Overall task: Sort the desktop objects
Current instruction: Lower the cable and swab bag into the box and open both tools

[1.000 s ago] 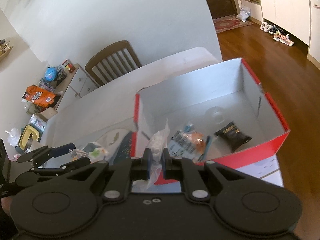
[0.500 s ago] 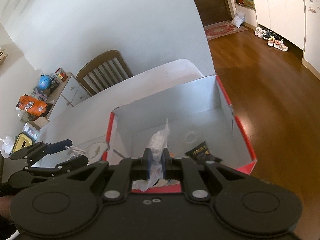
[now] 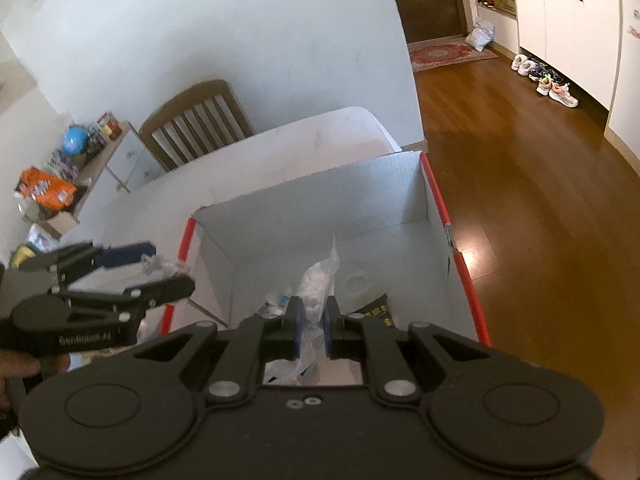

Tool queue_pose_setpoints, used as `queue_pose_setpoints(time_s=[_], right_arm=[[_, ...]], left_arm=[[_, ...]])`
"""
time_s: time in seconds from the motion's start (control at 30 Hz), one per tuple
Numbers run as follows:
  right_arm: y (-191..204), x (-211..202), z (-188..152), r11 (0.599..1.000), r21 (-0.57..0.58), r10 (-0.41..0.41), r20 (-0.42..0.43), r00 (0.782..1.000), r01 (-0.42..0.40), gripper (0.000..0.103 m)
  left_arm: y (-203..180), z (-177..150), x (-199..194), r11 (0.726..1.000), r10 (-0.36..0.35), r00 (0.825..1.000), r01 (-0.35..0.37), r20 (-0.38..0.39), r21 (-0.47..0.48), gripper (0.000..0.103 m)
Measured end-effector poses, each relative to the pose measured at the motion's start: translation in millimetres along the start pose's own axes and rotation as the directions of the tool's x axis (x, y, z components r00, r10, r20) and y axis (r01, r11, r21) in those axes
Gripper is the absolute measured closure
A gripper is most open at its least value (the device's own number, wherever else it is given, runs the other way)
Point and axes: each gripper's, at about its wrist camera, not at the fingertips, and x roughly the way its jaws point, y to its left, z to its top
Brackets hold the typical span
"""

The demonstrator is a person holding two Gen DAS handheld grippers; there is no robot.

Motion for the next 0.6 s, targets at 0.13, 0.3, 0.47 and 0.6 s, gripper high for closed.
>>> queue_pose_setpoints(time_s=[0.13, 0.3, 0.47, 0.6], right_arm=[[0, 11, 3, 0.998, -0.057, -0.02, -0.048, 0.999, 0.017, 0.094], [6, 24, 4, 0.989, -0.142, -0.051, -0.103, 0.993, 0.036, 0.094], [9, 37, 4, 0.98, -0.194, -0.075, -0.135, 0.988, 0.048, 0.094], [8, 45, 2, 0.979, -0.195, -0.083, -0.155, 0.984, 0.051, 0.094]], left_arm=[[-4, 12, 18, 1.0, -0.003, 1.0, 0.003, -0.03, 0.017, 0.029], [-8, 21, 41, 0.999, -0.006, 0.998, 0.008, -0.07, 0.031, 0.029], [-9, 26, 62, 1.0, -0.005, 0.994, 0.008, -0.109, 0.028, 0.029], [-11, 27, 79, 0.999, 0.004, 0.99, 0.001, -0.138, 0.033, 0.029]])
